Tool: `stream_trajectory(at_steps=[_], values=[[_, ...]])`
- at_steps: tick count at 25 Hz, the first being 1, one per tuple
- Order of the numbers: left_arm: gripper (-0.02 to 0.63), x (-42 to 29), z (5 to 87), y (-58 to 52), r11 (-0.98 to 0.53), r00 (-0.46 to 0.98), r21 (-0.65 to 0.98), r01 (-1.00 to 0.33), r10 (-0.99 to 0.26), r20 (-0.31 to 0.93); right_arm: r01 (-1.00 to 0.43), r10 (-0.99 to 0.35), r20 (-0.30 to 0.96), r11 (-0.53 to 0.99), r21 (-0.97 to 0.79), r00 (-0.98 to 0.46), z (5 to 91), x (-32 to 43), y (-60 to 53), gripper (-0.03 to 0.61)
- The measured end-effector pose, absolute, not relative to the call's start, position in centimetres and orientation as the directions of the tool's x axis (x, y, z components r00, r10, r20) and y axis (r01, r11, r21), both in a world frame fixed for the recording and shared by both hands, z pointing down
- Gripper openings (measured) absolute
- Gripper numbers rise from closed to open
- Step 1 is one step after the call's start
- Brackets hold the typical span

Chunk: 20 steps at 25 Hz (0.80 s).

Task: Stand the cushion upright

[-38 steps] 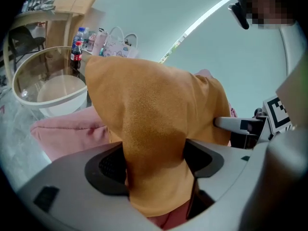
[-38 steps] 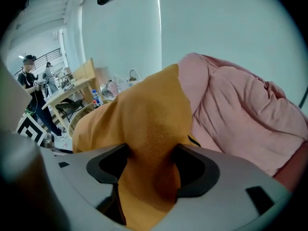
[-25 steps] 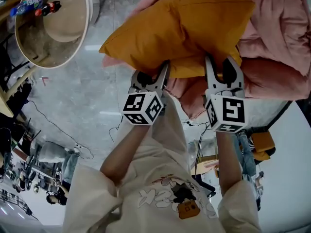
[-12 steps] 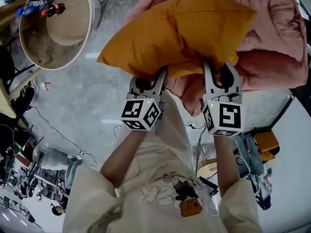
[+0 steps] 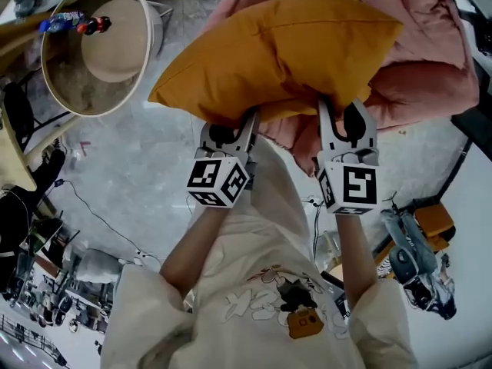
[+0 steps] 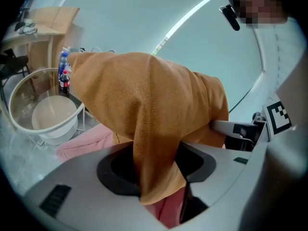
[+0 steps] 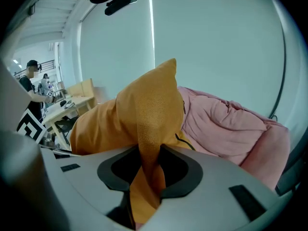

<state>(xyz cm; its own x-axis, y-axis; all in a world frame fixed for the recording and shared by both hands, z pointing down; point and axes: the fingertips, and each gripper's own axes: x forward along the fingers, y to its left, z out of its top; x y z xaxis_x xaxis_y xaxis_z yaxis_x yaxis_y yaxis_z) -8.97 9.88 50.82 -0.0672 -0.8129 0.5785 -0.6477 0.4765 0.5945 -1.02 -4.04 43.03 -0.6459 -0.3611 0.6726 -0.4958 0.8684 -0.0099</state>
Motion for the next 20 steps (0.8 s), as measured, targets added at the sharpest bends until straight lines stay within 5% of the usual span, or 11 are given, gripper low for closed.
stream_trajectory(at_steps=[20], values=[[0.230,-9.6,44.1,7.6,0.256,0.062,0.432,-0.865,-0.799,0.598,-0.664,-0.478,0.596,0.736,-0.128,-0.645,38.5,4.1,-3.0,0.137]])
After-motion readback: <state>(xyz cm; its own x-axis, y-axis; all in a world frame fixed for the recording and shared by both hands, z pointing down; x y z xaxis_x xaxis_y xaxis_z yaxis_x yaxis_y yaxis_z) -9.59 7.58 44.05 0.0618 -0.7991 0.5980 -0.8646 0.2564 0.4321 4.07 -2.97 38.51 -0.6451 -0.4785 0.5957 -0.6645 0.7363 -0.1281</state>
